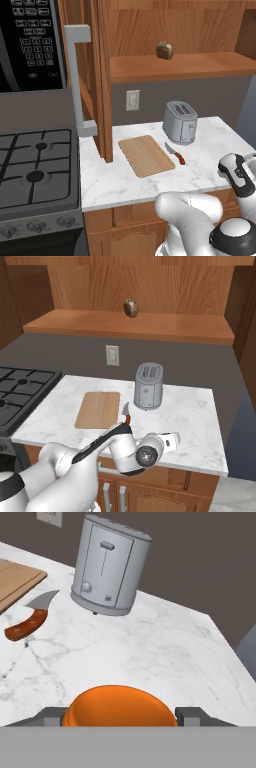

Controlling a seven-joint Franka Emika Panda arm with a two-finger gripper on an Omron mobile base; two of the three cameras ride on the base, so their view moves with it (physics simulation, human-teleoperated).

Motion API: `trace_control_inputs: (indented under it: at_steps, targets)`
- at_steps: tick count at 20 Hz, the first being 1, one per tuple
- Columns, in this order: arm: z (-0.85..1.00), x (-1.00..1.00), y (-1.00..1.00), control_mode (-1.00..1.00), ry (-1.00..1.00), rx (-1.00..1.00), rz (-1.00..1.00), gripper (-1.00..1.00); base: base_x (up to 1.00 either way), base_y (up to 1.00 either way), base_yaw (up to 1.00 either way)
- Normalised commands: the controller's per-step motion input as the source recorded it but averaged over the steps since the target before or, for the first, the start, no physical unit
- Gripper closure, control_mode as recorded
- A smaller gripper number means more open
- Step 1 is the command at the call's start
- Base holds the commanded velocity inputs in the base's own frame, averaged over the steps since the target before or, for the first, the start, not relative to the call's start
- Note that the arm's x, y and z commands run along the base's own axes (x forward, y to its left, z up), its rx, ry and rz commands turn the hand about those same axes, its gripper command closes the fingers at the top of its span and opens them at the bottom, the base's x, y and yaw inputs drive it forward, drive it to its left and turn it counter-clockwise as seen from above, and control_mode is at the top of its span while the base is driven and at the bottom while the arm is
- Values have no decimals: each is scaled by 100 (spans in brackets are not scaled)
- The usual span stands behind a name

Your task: Pick the bread, place it on the cutting board, pick the jam, place it on the counter, and close the cabinet.

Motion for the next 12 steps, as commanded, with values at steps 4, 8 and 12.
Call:
trace_control_inputs:
  at_steps: [4, 8, 12]
  targets:
    - [-19, 0, 0, -100, 0, 0, 0, 100, 0, 0, 0]
    - [-18, 0, 0, -100, 0, 0, 0, 100, 0, 0, 0]
    - [-10, 0, 0, -100, 0, 0, 0, 100, 0, 0, 0]
